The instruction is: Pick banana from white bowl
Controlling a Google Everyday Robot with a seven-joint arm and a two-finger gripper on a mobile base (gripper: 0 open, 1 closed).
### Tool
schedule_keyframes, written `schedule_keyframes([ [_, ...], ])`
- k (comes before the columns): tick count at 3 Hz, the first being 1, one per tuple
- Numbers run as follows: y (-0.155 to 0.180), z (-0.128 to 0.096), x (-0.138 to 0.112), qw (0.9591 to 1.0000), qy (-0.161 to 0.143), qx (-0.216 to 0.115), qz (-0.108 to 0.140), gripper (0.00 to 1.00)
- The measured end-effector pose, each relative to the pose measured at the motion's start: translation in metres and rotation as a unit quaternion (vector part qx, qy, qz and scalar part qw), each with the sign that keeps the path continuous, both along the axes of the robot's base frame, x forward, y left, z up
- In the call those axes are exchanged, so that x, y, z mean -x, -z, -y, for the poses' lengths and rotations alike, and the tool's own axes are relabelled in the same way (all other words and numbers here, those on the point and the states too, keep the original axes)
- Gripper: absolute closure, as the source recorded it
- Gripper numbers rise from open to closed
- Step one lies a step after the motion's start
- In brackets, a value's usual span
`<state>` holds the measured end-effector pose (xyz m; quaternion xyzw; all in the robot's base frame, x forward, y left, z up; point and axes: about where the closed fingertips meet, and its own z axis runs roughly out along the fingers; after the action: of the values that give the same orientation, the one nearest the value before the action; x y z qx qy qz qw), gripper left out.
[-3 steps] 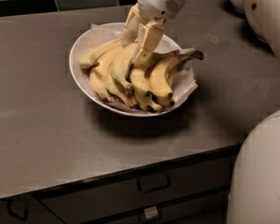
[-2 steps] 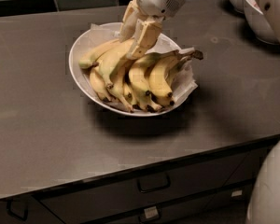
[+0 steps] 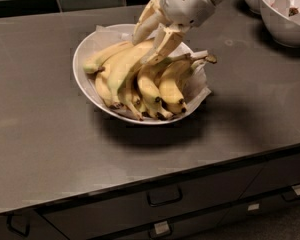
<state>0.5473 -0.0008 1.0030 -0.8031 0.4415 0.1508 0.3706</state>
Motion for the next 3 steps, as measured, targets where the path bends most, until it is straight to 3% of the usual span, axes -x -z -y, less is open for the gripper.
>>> schedule_keyframes([
  [1,0.002,0.013,0.021,0.9993,0.000,-0.036,0.007,1.00],
  [2,-0.005,0.021,0.038,0.9988,0.005,-0.046,0.014,1.00],
  [3,-0.023,0.020,0.046,0.9991,0.006,-0.035,0.024,1.00],
])
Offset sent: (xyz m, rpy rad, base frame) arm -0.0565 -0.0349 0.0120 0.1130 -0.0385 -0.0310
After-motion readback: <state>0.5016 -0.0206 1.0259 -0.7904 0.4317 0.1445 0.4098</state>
